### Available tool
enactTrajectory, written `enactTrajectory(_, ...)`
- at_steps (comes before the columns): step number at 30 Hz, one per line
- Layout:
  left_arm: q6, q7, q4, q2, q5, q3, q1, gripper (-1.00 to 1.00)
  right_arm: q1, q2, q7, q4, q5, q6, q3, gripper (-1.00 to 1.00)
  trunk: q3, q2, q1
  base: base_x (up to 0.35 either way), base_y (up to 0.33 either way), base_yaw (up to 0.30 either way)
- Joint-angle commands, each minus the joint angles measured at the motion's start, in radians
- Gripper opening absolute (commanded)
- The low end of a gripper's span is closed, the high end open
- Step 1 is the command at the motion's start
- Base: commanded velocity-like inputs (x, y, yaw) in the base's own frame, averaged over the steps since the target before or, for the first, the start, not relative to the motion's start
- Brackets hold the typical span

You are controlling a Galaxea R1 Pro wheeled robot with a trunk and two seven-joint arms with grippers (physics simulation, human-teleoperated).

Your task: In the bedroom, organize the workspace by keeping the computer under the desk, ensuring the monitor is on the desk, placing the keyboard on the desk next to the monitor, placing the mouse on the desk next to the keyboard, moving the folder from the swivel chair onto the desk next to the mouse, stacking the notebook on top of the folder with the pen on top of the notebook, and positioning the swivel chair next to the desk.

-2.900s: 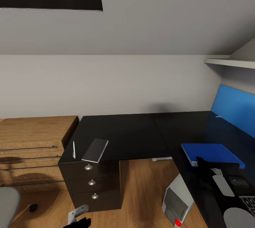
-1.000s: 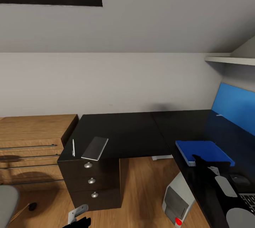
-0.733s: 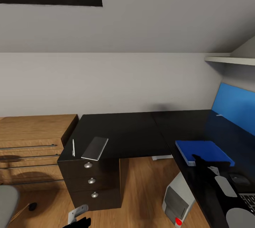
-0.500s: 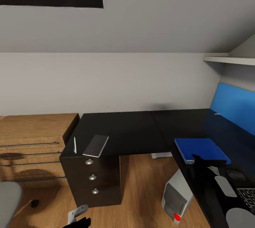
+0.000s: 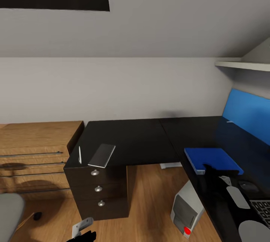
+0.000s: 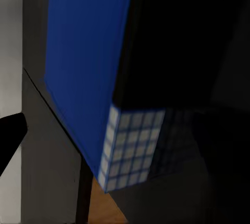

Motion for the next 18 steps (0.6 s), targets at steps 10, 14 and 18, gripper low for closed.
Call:
enactTrajectory(10,0.003,0.008,0.033,-0.001,0.008,0.0,0.0,1.0,0.0,0.004,0.007,-0.087,0.003,0.005,0.025,1.0,0.03,0.07,-0.038,0.0,0.0,0.0)
enactTrajectory(14,0.003,0.008,0.036,-0.001,0.008,0.0,0.0,1.0,0.0,0.005,0.007,-0.097,0.005,0.002,0.078,1.0,0.043,0.098,-0.054,0.0,0.0,0.0)
enactTrajectory(18,0.003,0.009,0.037,-0.001,0.008,0.0,0.0,1.0,0.0,0.005,0.007,-0.109,0.006,-0.001,0.145,1.0,0.055,0.126,-0.069,0.0,0.0,0.0)
